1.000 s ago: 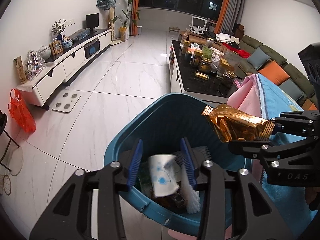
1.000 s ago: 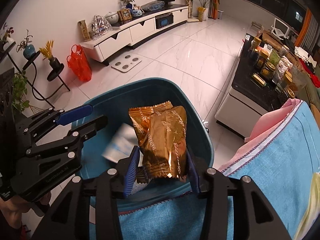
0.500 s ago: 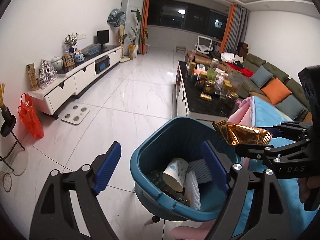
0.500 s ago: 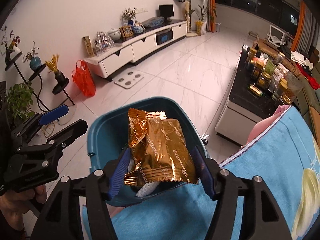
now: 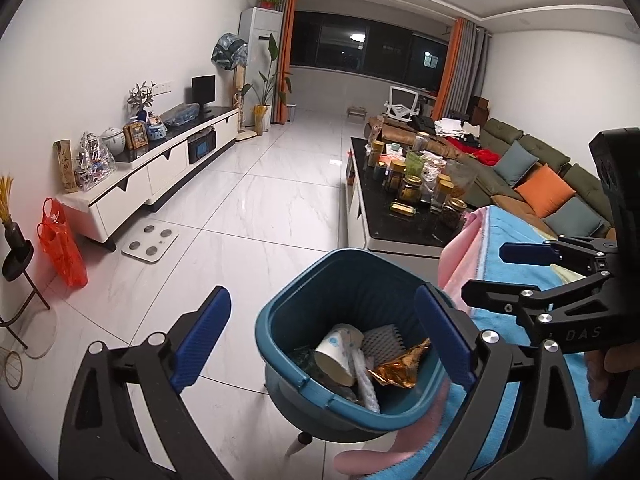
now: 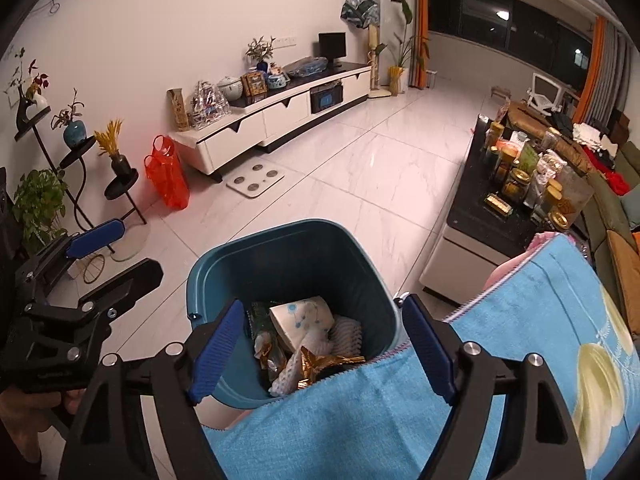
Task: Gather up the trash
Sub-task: 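Return both tools to the table over the orange peel and tissue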
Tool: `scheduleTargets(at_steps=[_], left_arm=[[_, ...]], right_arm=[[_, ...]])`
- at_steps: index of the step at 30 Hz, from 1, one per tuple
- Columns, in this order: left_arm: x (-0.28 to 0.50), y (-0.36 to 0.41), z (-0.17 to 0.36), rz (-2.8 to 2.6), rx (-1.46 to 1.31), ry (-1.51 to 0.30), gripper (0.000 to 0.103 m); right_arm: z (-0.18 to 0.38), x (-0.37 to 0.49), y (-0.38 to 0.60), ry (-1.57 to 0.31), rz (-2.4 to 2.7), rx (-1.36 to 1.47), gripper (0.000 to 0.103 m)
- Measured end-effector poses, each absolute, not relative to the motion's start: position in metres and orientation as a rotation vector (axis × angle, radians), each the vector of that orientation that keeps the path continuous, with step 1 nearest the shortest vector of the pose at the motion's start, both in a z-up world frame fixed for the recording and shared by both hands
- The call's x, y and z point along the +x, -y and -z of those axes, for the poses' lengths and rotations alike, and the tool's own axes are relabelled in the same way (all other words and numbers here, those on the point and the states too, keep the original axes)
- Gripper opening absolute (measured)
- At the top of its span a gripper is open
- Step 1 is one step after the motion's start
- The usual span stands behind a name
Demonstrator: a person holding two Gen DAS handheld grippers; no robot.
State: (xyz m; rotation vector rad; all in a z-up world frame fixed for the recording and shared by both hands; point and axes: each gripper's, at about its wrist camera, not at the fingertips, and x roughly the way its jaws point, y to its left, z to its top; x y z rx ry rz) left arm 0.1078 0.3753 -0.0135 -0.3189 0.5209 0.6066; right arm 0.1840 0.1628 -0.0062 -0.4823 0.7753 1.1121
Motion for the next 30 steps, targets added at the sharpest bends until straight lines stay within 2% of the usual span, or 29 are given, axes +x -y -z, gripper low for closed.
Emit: scheduleTargets(at_steps=[4, 8, 12, 20, 30], left_arm=[[0.103, -0.353, 0.004, -0.569, -0.307, -0.499, 0.097], [0.1, -0.321, -0.013, -0.516, -0.282, -0.465, 0.097], [0.099, -0.289, -0.03, -0.474, -0.254, -0.435, 0.097], [0.1, -0.218, -0.057, -0.372, -0.215, -0.393, 0.097], [0.107, -0.12, -0.057, -0.236, -0.137, -0.384, 0.097]], right_arm=[[0.001, 0.179, -0.143, -0.739, -1.09, -0.48, 0.081], [-0.007, 0.176, -0.111, -0.688, -1.051, -0.455, 0.087], [-0.017, 0.176, -0.068, -0.638, -0.995, -0.409, 0.096], [-0.026, 0.169, 0.032, -0.576, -0.848, -0.305, 0.096], [-0.02, 0.134, 0.158, -0.502, -0.652, -0.179, 0.096]])
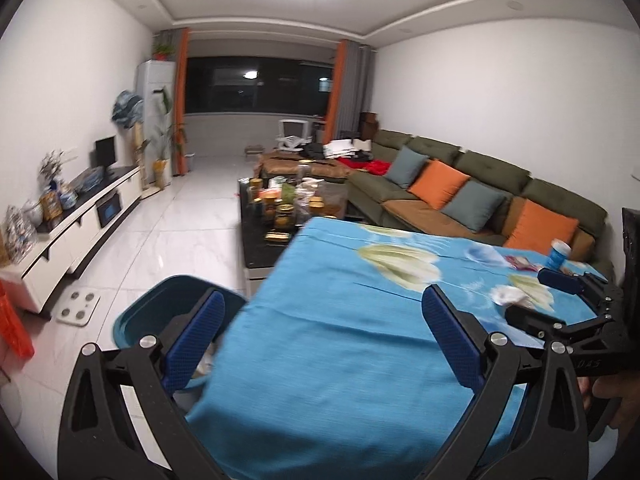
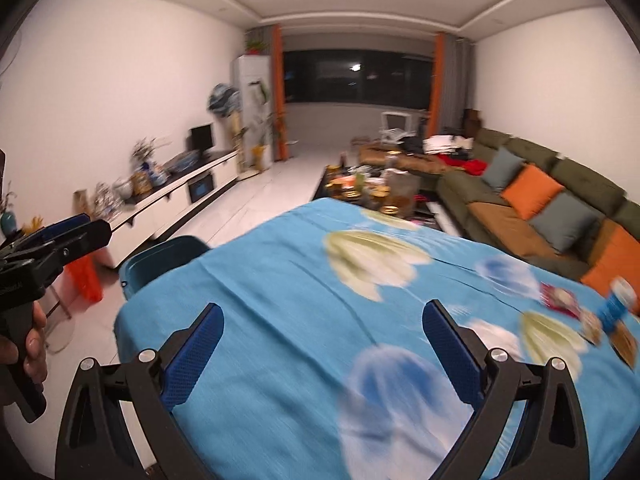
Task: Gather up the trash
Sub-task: 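Return both tools to the table over the orange peel and tissue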
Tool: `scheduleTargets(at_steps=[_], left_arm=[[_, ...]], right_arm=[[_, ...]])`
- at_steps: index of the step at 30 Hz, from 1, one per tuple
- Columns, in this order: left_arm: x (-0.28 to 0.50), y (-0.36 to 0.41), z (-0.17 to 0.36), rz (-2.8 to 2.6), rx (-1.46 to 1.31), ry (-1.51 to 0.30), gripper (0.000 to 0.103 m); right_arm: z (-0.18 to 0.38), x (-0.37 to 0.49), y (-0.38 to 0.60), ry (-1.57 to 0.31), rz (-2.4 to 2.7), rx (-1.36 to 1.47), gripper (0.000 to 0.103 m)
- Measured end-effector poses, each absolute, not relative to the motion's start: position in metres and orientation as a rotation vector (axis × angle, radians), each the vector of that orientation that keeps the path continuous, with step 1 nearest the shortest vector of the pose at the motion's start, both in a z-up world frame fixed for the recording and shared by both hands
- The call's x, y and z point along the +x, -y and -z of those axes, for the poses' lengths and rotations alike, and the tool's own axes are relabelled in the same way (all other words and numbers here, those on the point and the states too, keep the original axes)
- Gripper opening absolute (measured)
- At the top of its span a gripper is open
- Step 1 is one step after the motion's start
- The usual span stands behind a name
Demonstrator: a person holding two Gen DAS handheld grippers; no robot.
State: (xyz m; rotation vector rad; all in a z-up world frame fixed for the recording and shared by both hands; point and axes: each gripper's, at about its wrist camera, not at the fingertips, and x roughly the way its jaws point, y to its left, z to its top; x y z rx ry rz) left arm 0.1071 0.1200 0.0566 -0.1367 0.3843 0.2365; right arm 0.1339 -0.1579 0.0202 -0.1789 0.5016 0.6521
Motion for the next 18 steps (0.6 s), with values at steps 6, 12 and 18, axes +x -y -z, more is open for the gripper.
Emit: scheduleTargets(at_steps=[6, 12, 18], left_arm=[[0.117, -0.061, -0.053, -0.132, -0.102, -0.385, 0.097], [0.125, -0.016, -0.05, -0.044, -0.047, -0.386, 0.097], [0.132, 0.012, -0.046, 0.018, -0.022, -0.395, 0.097]], right_arm=[[-0.012, 0.112, 0.223, -0.476, -0.514, -0.128, 0.096], [-0.004, 0.098, 0.276, -0.469, -0.406, -0.087, 0.096], [0.0, 0.087, 0.306, -0.459, -0.341, -0.057, 0.096]])
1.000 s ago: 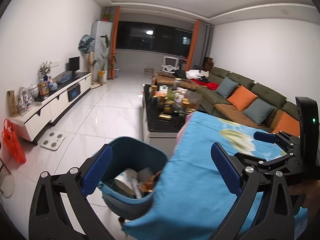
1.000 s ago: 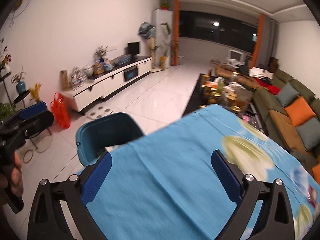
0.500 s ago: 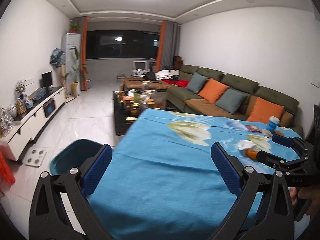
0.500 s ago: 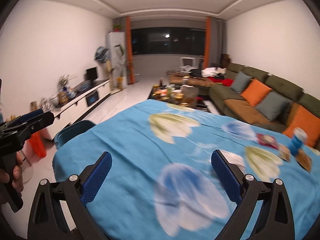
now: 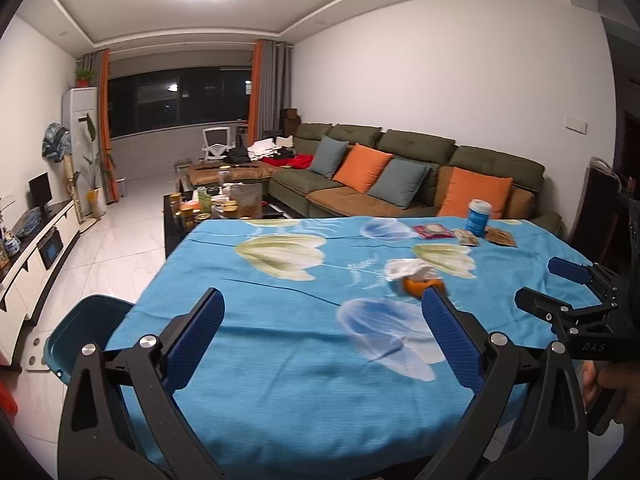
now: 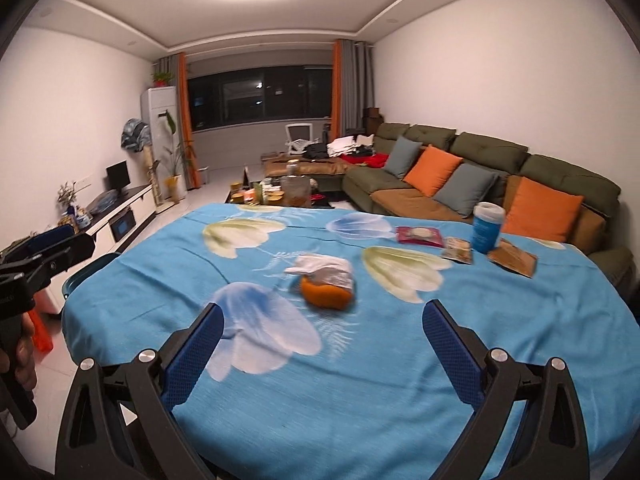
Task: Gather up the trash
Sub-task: 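Return both tools to the table over the orange peel and tissue, then grasp the white tissue with the right tool while the left tool grasps the orange peel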
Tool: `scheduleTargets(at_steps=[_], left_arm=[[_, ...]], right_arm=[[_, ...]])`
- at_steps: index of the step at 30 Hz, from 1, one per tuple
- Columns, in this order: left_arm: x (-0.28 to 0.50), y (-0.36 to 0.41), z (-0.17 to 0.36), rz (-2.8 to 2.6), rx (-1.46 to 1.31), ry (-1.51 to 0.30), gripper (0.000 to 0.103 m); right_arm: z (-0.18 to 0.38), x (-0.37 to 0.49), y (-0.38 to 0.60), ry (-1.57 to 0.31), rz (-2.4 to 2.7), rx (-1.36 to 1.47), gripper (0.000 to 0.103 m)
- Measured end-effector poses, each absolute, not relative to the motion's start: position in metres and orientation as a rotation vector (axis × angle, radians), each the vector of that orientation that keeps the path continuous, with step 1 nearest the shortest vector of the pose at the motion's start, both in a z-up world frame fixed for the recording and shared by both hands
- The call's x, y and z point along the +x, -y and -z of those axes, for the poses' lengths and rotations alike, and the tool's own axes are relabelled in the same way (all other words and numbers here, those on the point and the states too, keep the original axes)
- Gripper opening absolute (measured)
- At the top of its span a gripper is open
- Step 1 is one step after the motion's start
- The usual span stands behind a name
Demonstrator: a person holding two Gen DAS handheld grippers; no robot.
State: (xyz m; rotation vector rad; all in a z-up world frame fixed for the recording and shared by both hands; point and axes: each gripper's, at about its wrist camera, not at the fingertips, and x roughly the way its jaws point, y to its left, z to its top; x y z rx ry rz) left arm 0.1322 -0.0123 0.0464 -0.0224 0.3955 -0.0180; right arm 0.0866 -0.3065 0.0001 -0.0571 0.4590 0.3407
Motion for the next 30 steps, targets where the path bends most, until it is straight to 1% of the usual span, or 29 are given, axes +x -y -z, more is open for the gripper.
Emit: scheduleTargets(at_steps=[7, 11, 14, 20, 25, 30], left_arm=[[0.137, 0.029, -0.039, 0.065, -0.01, -0.414, 0.097], [0.142, 0.037, -0.033, 0.094, -0.002, -0.425, 0.097], [0.153, 0.043, -0.025, 0.104, 0.007, -0.469, 0.097], [0.185, 0.047, -0.015, 0.104, -0.005, -0.559, 0.097], [0.213, 0.049, -0.014, 0.101, -0.015, -0.593, 0.097], [0.239, 0.06, -0.011, 0.105, 0.029, -0.615, 0.097]], right_arm=[[-0.004, 0.075, 0.323, -0.43, -0.291, -0.028, 0.096], [-0.003, 0.076, 0.325, -0.443, -0.277, -0.029, 0.096], [0.001, 0.078, 0.326, -0.46, -0.267, -0.025, 0.096], [0.016, 0.099, 0.327, -0.53, -0.275, 0.001, 0.096], [0.021, 0.12, 0.323, -0.56, -0.296, -0.004, 0.096], [0.017, 0.16, 0.318, -0.616, -0.335, -0.016, 0.096]])
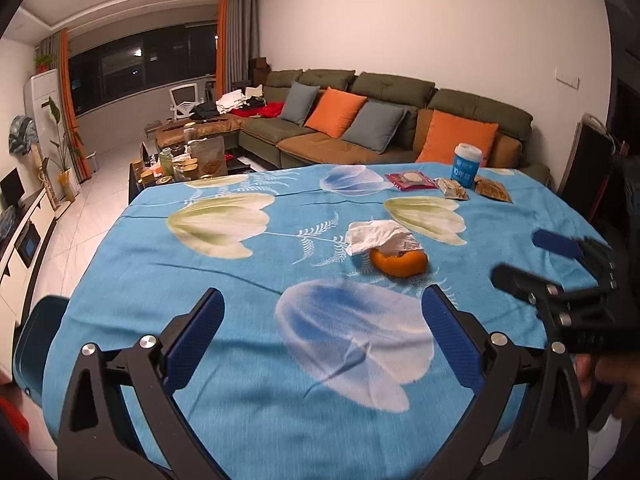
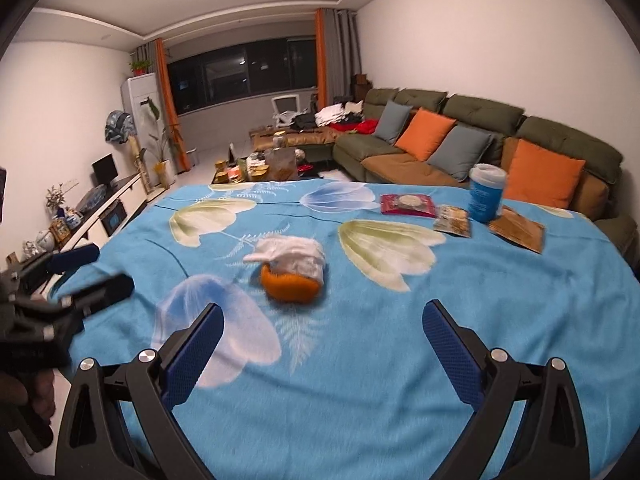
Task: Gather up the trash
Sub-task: 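Grasp the white tissue with the right tool while the left tool grasps the orange peel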
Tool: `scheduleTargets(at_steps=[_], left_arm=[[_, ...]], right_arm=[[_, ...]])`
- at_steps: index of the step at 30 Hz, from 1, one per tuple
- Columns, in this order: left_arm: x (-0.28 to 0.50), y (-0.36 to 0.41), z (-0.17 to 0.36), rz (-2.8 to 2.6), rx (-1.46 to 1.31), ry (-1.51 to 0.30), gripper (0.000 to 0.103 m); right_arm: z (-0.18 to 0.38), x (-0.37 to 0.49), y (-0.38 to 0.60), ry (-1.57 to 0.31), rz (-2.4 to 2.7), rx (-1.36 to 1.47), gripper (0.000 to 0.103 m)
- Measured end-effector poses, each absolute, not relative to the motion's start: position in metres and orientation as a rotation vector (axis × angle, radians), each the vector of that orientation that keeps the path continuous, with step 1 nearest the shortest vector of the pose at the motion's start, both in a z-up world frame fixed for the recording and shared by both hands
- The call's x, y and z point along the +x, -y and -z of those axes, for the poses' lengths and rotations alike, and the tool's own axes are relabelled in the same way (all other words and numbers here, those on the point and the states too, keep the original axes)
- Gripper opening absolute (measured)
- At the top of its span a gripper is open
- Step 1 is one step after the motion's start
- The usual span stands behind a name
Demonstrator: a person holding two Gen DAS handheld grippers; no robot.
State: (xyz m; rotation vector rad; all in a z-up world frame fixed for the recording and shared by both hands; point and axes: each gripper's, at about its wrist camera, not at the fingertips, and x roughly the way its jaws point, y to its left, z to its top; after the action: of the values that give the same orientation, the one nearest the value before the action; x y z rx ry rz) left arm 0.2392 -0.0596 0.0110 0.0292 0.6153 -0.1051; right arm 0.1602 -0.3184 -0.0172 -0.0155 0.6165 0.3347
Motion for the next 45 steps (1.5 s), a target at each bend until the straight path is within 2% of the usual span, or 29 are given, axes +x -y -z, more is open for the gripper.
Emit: scheduleTargets(at_steps=[10, 16, 22, 25, 27, 30, 39, 41, 43, 45], left_arm=[[0.292, 0.062, 0.008, 0.099, 0.043, -0.689, 0.097], [0.313, 0.065, 0.02, 0.113, 0.038, -0.712, 0.097], [0.327, 0.071, 0.028, 0.13, 0.039, -0.736, 0.097], [0.333, 0.074, 0.028, 0.142, 0.033, -0.741, 0.097], [0.336, 0.079, 0.029, 0.154, 0.037, -0.743, 0.097], [0.344, 0.089, 0.029, 0.173, 0.046, -0.746, 0.097], [0.358, 0.125, 0.037, 0.241, 0.096, -0.759, 0.097], [0.363, 0.132, 0.042, 0.252, 0.102, -0.777, 0.089], [0.367, 0.137, 0.046, 0.26, 0.106, -0.803, 0.077], [0.37, 0.14, 0.049, 0.255, 0.112, -0.817, 0.071]], right_arm=[[0.037, 0.257, 0.294, -0.791, -0.425, -0.024, 0.095], [0.048, 0.285, 0.286, -0.856, -0.456, -0.033, 0.082], [0.06, 0.304, 0.279, -0.926, -0.51, -0.028, 0.061], [0.065, 0.309, 0.277, -0.946, -0.533, -0.026, 0.045], [0.065, 0.312, 0.279, -0.95, -0.555, -0.007, 0.021], [0.064, 0.316, 0.285, -0.946, -0.569, 0.023, 0.014], [0.053, 0.324, 0.317, -0.894, -0.527, 0.101, 0.011], [0.05, 0.325, 0.323, -0.885, -0.516, 0.112, 0.011], [0.049, 0.324, 0.327, -0.879, -0.51, 0.119, 0.011], [0.049, 0.324, 0.332, -0.873, -0.506, 0.13, 0.011]])
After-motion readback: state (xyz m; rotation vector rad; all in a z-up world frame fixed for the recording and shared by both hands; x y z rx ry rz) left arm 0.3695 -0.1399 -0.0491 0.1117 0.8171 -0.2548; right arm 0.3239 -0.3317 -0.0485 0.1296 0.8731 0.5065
